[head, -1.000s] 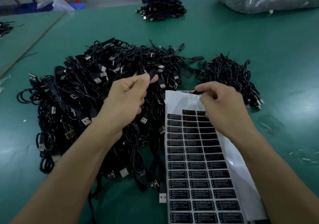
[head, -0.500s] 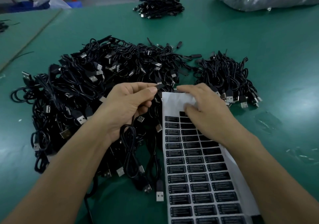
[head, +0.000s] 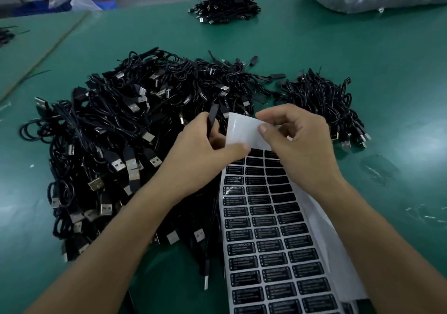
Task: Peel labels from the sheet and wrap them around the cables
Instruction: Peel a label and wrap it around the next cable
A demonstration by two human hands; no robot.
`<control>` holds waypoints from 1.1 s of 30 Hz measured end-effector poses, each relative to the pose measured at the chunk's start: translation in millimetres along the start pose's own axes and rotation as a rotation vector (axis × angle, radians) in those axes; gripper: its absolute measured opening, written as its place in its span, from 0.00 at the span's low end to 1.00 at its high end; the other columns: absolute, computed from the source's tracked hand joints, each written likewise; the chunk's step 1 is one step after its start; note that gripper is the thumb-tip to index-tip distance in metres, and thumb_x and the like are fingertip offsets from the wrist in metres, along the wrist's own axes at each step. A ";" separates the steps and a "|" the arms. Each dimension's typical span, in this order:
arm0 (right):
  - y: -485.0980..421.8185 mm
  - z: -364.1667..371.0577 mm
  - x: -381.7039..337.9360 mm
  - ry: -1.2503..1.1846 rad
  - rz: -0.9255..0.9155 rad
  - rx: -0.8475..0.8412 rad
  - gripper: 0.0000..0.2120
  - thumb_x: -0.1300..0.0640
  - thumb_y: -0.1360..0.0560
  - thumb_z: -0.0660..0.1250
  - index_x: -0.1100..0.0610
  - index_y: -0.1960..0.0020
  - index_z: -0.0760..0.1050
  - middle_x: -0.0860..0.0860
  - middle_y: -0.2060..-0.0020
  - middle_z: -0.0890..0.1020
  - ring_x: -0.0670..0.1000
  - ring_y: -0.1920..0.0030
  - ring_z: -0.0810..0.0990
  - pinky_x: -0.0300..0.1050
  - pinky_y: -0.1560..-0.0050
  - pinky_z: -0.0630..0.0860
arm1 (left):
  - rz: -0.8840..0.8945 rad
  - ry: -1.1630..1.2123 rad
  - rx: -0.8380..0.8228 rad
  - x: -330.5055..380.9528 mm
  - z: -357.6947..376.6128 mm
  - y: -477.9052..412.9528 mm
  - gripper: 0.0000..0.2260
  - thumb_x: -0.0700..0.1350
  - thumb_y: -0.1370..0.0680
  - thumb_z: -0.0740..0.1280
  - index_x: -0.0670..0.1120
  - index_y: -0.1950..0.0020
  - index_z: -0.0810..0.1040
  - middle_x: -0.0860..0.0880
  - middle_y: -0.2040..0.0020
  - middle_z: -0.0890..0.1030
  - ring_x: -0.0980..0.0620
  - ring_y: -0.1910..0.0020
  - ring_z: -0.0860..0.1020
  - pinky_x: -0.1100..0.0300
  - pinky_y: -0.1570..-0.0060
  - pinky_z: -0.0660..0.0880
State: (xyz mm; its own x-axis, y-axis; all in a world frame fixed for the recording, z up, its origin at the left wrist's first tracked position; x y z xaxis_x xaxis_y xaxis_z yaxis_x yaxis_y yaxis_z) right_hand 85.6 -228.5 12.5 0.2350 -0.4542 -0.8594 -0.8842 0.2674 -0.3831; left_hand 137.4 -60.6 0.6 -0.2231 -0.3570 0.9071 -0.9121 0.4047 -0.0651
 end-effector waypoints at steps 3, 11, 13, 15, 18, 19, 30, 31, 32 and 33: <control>4.9 -0.1 -9.1 0.055 -0.049 0.049 0.14 0.62 0.23 0.72 0.44 0.46 0.78 0.40 0.51 0.81 0.42 0.58 0.81 0.33 0.55 0.77 | 0.022 -0.024 0.029 -1.7 -1.9 -2.9 0.21 0.48 0.36 0.75 0.50 0.61 0.62 0.61 0.73 0.70 0.59 0.70 0.70 0.56 0.64 0.72; 15.6 9.3 -16.6 0.322 -0.090 0.006 0.07 0.50 0.27 0.75 0.53 0.56 0.84 0.44 0.65 0.82 0.44 0.64 0.80 0.42 0.59 0.79 | 0.035 0.188 0.089 -4.7 -8.3 -5.7 0.21 0.35 0.29 0.76 0.48 0.58 0.63 0.59 0.71 0.73 0.61 0.68 0.77 0.61 0.64 0.76; 18.1 13.2 -18.2 0.304 -0.086 -0.008 0.14 0.43 0.27 0.72 0.53 0.54 0.85 0.44 0.65 0.83 0.44 0.64 0.81 0.46 0.58 0.81 | 0.035 0.220 0.082 -2.9 -7.5 -5.5 0.21 0.35 0.28 0.75 0.48 0.58 0.63 0.56 0.68 0.76 0.61 0.66 0.79 0.63 0.65 0.76; 19.4 13.6 -21.8 0.294 -0.109 0.012 0.15 0.41 0.27 0.72 0.54 0.55 0.85 0.44 0.67 0.83 0.44 0.65 0.81 0.49 0.58 0.81 | 0.037 0.250 0.072 -1.8 -5.8 -5.3 0.20 0.33 0.27 0.74 0.47 0.58 0.62 0.50 0.63 0.78 0.60 0.64 0.81 0.65 0.65 0.76; 21.0 14.8 -21.3 0.280 -0.118 0.034 0.15 0.45 0.26 0.73 0.57 0.61 0.83 0.47 0.71 0.82 0.48 0.68 0.80 0.52 0.60 0.80 | 0.054 0.255 0.064 -2.4 -3.9 -6.1 0.20 0.32 0.26 0.72 0.48 0.58 0.62 0.51 0.65 0.76 0.62 0.66 0.80 0.67 0.66 0.75; 21.6 15.8 -19.7 0.269 -0.105 0.031 0.16 0.46 0.26 0.73 0.58 0.62 0.83 0.49 0.72 0.82 0.50 0.69 0.80 0.52 0.61 0.79 | 0.063 0.249 0.060 -2.9 -3.2 -6.6 0.20 0.32 0.26 0.72 0.48 0.58 0.62 0.56 0.68 0.75 0.63 0.68 0.78 0.68 0.66 0.74; 21.0 16.3 -8.7 0.172 0.046 -0.010 0.07 0.53 0.24 0.73 0.53 0.59 0.86 0.43 0.69 0.84 0.44 0.63 0.81 0.39 0.57 0.76 | 0.129 0.263 -0.015 1.4 5.7 -5.7 0.19 0.31 0.24 0.71 0.47 0.58 0.61 0.61 0.75 0.71 0.66 0.70 0.77 0.74 0.66 0.72; 20.9 16.2 -7.2 0.164 0.062 -0.014 0.07 0.53 0.24 0.72 0.53 0.58 0.86 0.42 0.68 0.84 0.43 0.62 0.81 0.40 0.55 0.77 | 0.127 0.262 -0.005 0.4 5.3 -6.1 0.19 0.32 0.24 0.72 0.47 0.58 0.62 0.60 0.74 0.70 0.66 0.70 0.76 0.74 0.66 0.71; 20.5 16.1 -5.8 0.158 0.077 -0.019 0.07 0.52 0.24 0.72 0.53 0.58 0.86 0.42 0.68 0.84 0.43 0.62 0.82 0.40 0.55 0.77 | 0.127 0.255 0.005 -0.8 4.7 -6.7 0.19 0.32 0.25 0.72 0.47 0.59 0.62 0.60 0.73 0.68 0.65 0.70 0.74 0.73 0.65 0.71; 20.2 15.9 -4.7 0.152 0.089 -0.024 0.07 0.52 0.24 0.73 0.53 0.58 0.86 0.42 0.68 0.84 0.43 0.62 0.82 0.40 0.55 0.77 | 0.127 0.242 0.011 -1.6 4.3 -7.1 0.19 0.34 0.25 0.73 0.48 0.59 0.63 0.61 0.73 0.67 0.64 0.71 0.72 0.72 0.65 0.71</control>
State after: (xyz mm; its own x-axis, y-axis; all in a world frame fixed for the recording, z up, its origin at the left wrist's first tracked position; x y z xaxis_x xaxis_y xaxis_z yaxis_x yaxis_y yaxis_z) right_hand 73.1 -207.4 3.4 0.0931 -0.5536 -0.8276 -0.9086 0.2927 -0.2980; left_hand 142.7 -66.5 -2.1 -0.2485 -0.0921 0.9643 -0.8863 0.4234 -0.1879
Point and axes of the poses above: each hand's wrist, its own y-axis away from the middle knuckle, its own z-axis out of the palm, x = y × z, the point moved 8 cm from there along -y, towards the middle knuckle
